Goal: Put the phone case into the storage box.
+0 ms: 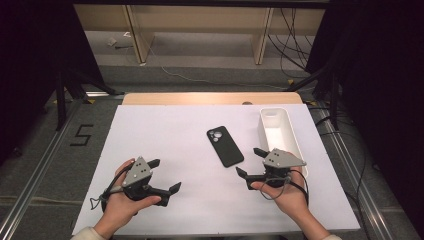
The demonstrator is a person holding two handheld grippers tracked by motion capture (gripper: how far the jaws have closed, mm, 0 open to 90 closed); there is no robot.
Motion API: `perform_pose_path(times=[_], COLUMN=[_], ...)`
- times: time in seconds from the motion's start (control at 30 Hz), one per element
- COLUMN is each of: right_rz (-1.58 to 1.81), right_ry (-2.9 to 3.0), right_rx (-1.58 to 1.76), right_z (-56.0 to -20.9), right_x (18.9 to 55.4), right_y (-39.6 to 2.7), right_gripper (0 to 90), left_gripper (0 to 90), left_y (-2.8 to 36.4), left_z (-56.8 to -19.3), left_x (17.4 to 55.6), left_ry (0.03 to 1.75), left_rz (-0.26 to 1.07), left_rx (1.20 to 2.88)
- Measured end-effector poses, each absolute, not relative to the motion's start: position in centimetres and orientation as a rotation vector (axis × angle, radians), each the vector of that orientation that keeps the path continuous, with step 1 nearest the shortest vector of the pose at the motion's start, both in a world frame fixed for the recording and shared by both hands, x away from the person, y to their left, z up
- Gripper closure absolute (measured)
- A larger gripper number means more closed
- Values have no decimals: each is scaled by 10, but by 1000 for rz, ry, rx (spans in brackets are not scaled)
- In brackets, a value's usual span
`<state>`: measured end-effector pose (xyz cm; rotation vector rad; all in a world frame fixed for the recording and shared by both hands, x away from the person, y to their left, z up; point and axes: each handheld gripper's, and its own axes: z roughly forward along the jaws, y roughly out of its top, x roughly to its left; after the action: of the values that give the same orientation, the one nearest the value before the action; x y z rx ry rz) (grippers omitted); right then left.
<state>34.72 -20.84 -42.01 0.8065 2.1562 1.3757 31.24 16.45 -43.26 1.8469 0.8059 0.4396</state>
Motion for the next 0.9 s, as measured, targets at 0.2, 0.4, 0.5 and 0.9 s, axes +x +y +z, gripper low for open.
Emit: perform_pose_path(times=[0.2, 0.4, 0.5, 0.9], right_rz=[1338, 1282, 1243, 1119], right_ry=[2185, 2209, 2226, 2294], right_rx=[822, 856, 886, 964], right_z=[-418, -418, -419, -430], right_x=[364, 381, 391, 430], right_y=[-191, -176, -168, -139], right_gripper=[159, 154, 155, 138], left_gripper=[0, 0, 0, 0], left_y=[165, 165, 165, 165], left_z=[-433, -433, -433, -433], left_x=[312, 313, 313, 313], left_ry=[801, 803, 801, 797], left_rz=[440, 439, 438, 431], left_rx=[1849, 1846, 1846, 1844])
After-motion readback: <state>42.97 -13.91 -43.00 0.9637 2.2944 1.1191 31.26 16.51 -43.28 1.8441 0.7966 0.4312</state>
